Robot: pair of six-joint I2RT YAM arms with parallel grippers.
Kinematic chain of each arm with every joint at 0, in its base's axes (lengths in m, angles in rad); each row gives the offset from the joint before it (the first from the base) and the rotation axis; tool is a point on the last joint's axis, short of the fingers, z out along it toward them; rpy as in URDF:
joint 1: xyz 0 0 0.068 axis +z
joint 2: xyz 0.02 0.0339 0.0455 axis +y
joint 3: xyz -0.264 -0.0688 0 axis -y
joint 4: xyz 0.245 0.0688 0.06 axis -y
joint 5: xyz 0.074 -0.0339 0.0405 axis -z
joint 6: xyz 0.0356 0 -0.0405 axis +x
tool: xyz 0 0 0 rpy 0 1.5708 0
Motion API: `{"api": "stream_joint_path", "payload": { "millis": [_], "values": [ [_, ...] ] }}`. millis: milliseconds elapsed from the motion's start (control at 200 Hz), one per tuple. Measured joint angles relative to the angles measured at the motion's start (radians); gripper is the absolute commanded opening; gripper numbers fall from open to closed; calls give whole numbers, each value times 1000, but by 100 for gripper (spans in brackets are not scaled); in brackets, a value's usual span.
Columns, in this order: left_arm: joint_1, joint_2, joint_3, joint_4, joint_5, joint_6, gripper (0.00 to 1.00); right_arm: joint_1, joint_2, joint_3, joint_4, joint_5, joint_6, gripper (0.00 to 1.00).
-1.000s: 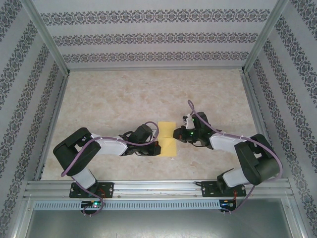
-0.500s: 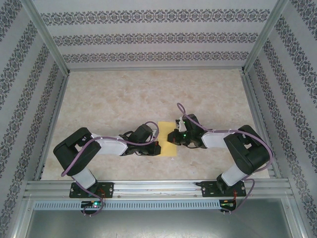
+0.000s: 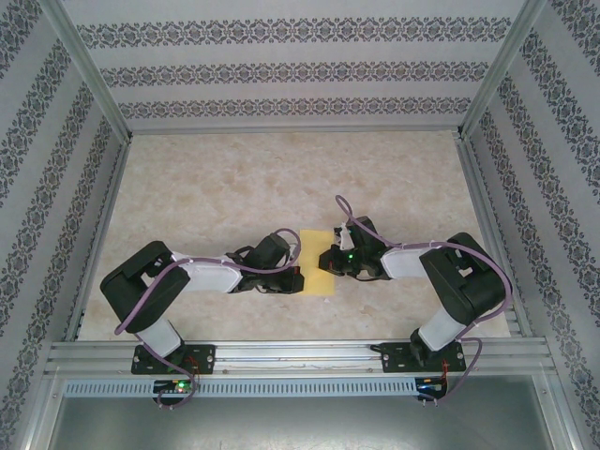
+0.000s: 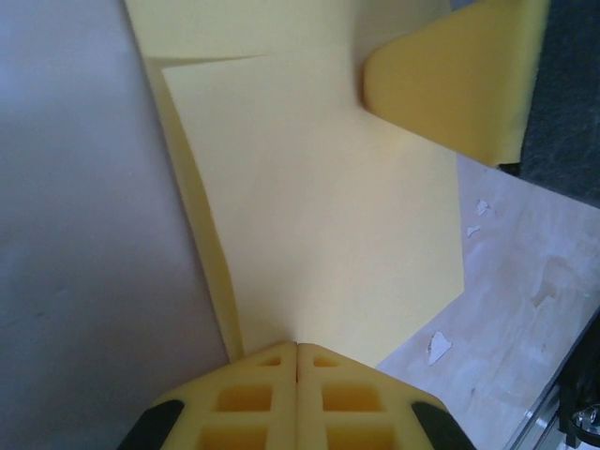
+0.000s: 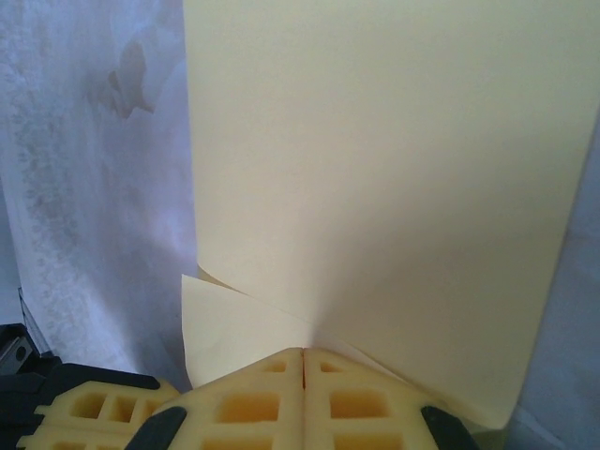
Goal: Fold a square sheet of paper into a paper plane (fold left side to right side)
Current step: Fold the triangle a second time at the center of the table.
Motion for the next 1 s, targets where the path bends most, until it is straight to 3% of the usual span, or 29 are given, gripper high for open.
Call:
{"api": "stream_joint_path", "payload": {
  "millis": [395, 999],
  "values": [
    [0, -53, 95, -116, -11, 15, 0, -8, 4, -9, 23, -15, 0, 0],
    [0, 134, 183, -94, 43, 34, 0, -15, 20, -9, 42, -40, 0, 0]
  ]
}}
